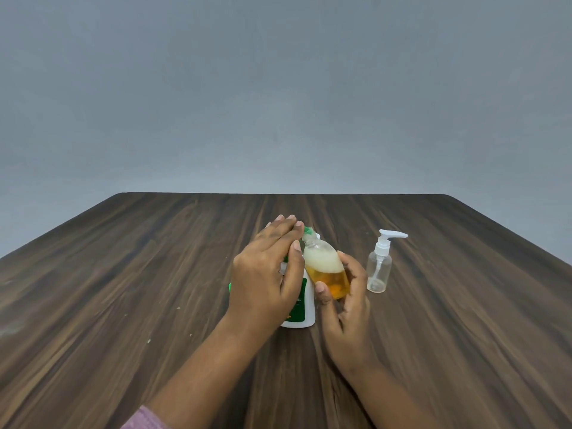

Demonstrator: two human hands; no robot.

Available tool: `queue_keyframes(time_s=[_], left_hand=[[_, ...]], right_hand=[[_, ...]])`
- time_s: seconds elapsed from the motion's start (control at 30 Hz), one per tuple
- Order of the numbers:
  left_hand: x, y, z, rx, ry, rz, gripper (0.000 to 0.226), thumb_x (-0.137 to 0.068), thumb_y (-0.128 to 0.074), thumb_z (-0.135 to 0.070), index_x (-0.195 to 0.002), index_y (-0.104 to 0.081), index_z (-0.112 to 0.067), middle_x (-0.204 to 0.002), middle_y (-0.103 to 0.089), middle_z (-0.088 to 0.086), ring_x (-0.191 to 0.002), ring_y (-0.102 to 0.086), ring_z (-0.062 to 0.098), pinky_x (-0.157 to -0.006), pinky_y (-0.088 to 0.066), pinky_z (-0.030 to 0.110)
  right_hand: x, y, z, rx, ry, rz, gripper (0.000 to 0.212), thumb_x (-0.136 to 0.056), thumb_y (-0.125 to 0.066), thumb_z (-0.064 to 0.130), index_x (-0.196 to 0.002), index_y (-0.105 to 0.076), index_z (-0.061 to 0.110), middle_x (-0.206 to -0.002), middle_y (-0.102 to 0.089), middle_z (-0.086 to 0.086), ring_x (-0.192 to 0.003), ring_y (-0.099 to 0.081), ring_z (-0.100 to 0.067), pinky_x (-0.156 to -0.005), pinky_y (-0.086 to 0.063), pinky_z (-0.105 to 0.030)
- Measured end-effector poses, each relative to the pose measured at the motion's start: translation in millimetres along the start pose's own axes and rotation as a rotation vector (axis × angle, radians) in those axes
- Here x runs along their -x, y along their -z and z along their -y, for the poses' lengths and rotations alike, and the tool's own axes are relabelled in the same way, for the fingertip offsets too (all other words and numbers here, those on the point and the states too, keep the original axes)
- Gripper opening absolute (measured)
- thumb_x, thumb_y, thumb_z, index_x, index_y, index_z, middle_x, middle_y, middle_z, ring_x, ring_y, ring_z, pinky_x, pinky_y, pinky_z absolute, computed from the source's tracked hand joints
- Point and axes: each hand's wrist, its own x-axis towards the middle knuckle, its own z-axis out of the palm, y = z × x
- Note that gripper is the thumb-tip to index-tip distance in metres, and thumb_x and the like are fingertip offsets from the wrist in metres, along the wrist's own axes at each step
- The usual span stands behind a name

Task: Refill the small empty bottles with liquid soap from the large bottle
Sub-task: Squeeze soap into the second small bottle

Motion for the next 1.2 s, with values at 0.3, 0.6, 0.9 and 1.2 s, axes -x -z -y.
queue_keyframes(time_s=[0.3,0.6,0.9,1.2], left_hand=[[7,-5,3,0.05,0.022,-0.024,0.038,-0.093,-0.042,-0.019,-0.116,-0.067,-0.003,-0.123,-0.063,0.005,-0.123,-0.054,0.016,-0.1,-0.046,0.032],[-4,4,0,-0.02,-0.007,0.045,0.038,-0.093,-0.041,-0.023,-0.114,-0.068,-0.006,-0.12,-0.066,0.006,-0.12,-0.056,0.014,-0.098,-0.047,0.032],[-1,0,5,-0.013,-0.014,0.025,0.037,-0.093,-0.042,-0.02,-0.112,-0.069,-0.004,-0.118,-0.066,0.006,-0.119,-0.056,0.014,-0.097,-0.047,0.028],[-3,5,1,-0.007,-0.01,0.027,0.037,-0.093,-0.042,-0.022,-0.113,-0.069,-0.006,-0.119,-0.066,0.005,-0.12,-0.057,0.015,-0.096,-0.047,0.029]], right_hand=[[0,0,-2,0.0,-0.007,0.004,0.042,-0.092,-0.051,0.019,-0.13,-0.039,0.006,-0.111,-0.058,0.013,-0.092,-0.063,-0.003,-0.068,-0.049,-0.008],[0,0,-3,-0.004,-0.016,0.016,0.044,-0.089,-0.053,0.002,-0.129,-0.037,0.011,-0.111,-0.059,0.023,-0.091,-0.063,0.001,-0.067,-0.048,-0.007],[-1,0,-2,0.014,0.0,0.004,0.04,-0.092,-0.055,0.006,-0.129,-0.038,0.006,-0.109,-0.06,0.001,-0.091,-0.062,0.002,-0.066,-0.048,-0.006],[1,1,-3,-0.022,-0.001,0.027,0.045,-0.088,-0.052,-0.002,-0.129,-0.037,0.01,-0.11,-0.059,0.026,-0.09,-0.063,0.004,-0.066,-0.049,-0.006]])
